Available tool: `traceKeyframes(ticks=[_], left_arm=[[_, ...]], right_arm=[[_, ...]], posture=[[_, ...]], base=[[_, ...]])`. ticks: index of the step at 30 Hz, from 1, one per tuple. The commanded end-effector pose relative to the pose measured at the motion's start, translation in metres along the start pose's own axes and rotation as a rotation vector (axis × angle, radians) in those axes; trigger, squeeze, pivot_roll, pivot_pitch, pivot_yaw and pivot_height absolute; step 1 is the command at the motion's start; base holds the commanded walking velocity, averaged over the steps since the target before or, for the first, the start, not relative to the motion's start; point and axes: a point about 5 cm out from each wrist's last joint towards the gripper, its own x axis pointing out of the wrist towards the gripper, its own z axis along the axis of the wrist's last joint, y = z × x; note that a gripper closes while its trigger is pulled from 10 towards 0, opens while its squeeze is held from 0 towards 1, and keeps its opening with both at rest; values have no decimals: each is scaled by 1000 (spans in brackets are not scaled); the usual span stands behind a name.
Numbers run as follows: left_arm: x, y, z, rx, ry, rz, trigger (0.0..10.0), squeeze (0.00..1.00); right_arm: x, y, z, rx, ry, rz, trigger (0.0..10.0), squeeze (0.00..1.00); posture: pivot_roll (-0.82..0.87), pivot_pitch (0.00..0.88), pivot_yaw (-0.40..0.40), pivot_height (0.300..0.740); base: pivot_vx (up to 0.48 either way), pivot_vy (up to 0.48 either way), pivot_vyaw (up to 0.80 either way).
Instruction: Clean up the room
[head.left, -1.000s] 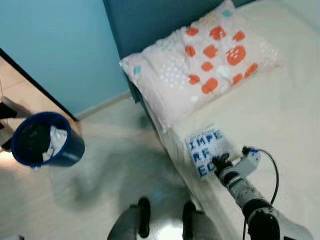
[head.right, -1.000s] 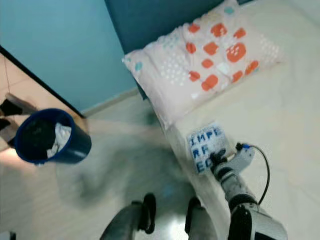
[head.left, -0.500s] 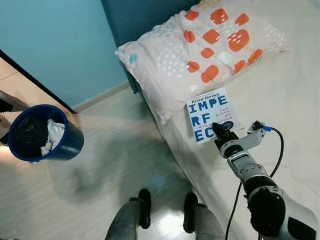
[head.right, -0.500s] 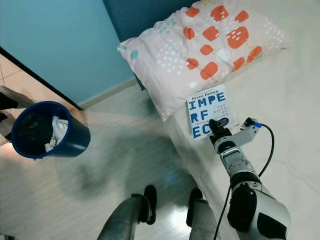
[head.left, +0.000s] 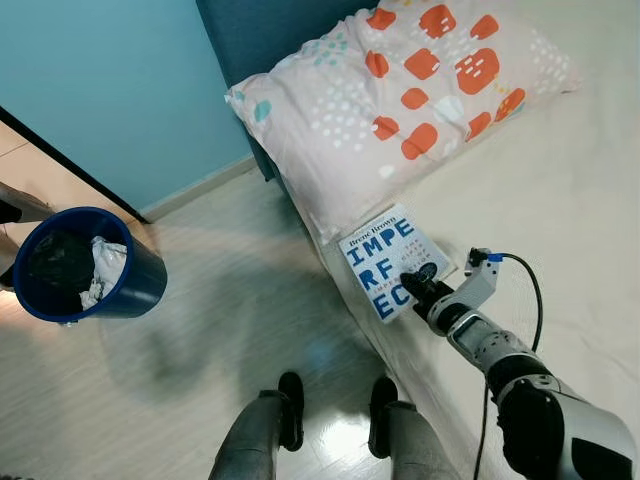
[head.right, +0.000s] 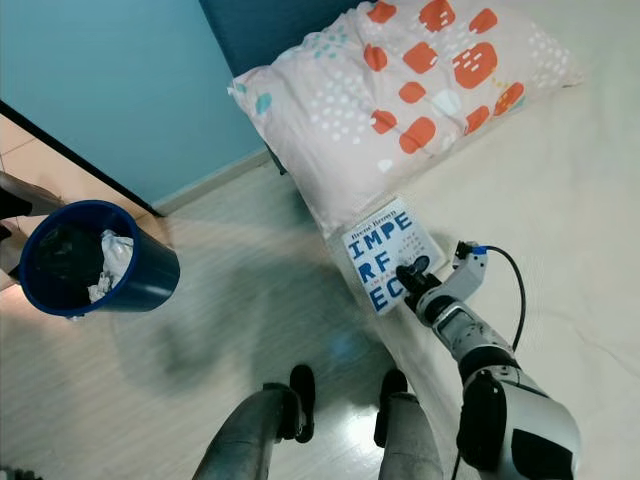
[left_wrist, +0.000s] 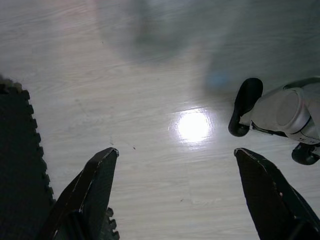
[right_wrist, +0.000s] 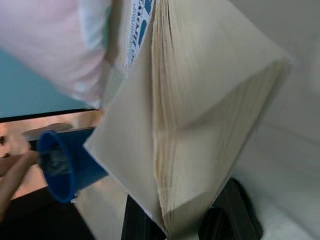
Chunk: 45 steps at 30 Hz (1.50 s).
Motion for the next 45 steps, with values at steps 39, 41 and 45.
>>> traceKeyframes(ticks=[39, 41, 45], left_arm=[[-14, 13, -19, -30, 105, 48, 10000, 0], [-14, 14, -19, -31, 105, 48, 10000, 0], [-12, 13, -20, -33, 106, 48, 10000, 0]], right_arm=[[-5, -4, 13, -33, -25, 25, 10000, 1000], [-5, -5, 16, -37, -37, 16, 10000, 1000], [-6, -6, 22, -38, -63, -4, 10000, 1000]], posture=[[261, 620, 111, 740], [261, 619, 111, 740], [257, 613, 112, 740]], base=[[0, 0, 0], [0, 0, 0], [0, 0, 0]])
